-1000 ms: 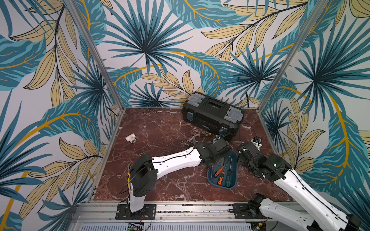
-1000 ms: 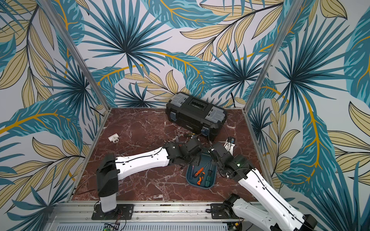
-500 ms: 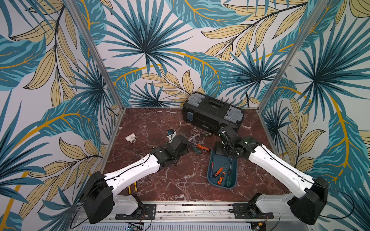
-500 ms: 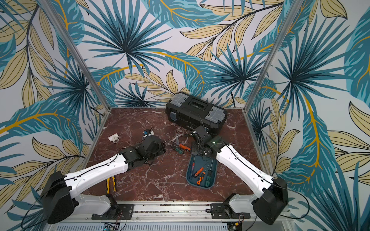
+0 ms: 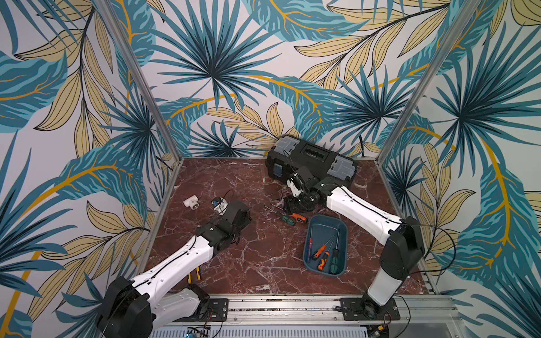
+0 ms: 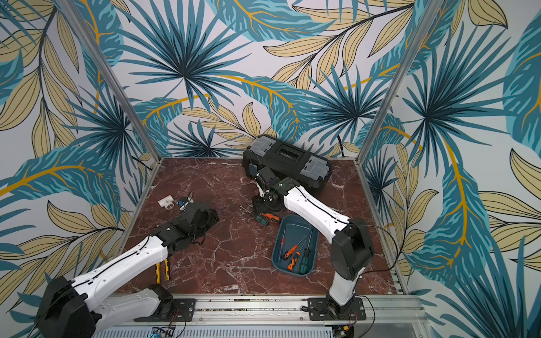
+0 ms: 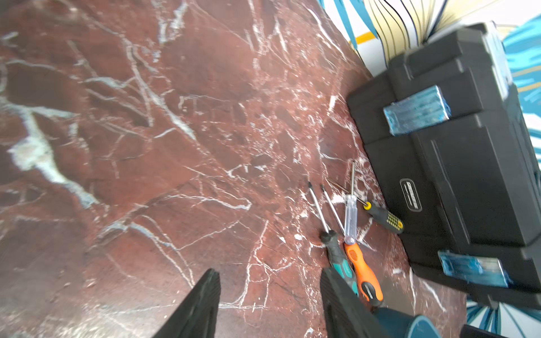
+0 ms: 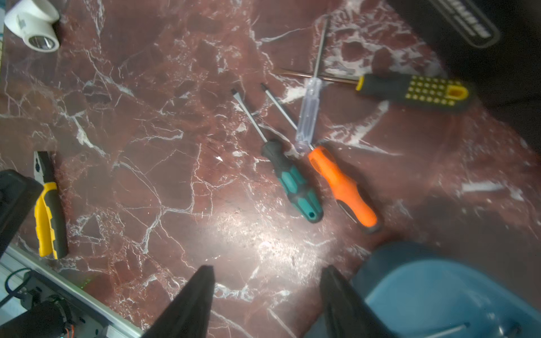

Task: Put the screwdriver on the desktop into the storage box
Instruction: Pick up the screwdriver from the center of the board.

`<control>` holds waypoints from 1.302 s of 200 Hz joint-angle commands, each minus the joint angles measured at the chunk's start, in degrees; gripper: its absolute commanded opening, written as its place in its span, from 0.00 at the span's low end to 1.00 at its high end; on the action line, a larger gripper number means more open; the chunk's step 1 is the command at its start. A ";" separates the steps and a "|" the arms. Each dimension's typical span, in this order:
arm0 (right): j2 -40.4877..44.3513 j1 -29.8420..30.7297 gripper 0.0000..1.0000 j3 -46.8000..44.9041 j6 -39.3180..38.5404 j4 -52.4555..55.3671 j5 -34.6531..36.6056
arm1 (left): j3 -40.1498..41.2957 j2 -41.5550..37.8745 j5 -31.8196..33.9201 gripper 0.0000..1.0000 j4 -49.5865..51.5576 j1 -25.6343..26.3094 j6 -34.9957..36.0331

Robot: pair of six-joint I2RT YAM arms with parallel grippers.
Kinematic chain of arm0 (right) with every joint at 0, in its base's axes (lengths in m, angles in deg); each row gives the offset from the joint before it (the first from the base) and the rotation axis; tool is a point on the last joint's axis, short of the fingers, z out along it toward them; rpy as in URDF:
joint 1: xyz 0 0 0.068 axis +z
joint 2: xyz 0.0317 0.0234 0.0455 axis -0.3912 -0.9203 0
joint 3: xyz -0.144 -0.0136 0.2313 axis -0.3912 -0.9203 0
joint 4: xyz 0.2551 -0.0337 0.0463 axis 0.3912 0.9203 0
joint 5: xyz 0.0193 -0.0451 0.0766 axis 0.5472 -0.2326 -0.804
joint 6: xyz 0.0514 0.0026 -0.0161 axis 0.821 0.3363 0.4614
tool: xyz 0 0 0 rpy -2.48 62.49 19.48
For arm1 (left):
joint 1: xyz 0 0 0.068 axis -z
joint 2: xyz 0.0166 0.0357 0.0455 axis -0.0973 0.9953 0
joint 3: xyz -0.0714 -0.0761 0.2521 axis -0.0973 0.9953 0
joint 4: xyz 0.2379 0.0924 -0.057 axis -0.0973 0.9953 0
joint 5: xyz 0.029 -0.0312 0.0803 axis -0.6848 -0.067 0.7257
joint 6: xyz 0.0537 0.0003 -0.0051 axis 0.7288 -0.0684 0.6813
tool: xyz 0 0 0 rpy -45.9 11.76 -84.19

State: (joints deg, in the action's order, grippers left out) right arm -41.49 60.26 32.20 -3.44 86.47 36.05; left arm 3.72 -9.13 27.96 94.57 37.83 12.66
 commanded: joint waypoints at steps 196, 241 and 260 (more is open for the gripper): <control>-22.43 2.25 0.48 8.73 -11.22 3.84 4.62 | 6.23 -2.45 1.04 0.60 0.95 -2.23 -7.43; -24.24 3.90 0.44 9.79 -13.04 4.96 4.59 | 5.31 -0.86 0.74 0.60 0.62 -2.24 -7.19; -24.91 4.54 0.44 10.23 -13.49 5.20 5.19 | 5.00 -0.49 0.59 0.60 0.73 -2.23 -7.07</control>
State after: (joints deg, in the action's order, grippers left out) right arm -63.76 63.17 42.21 -15.46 89.03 42.28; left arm 9.43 -10.09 28.48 95.68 35.91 5.22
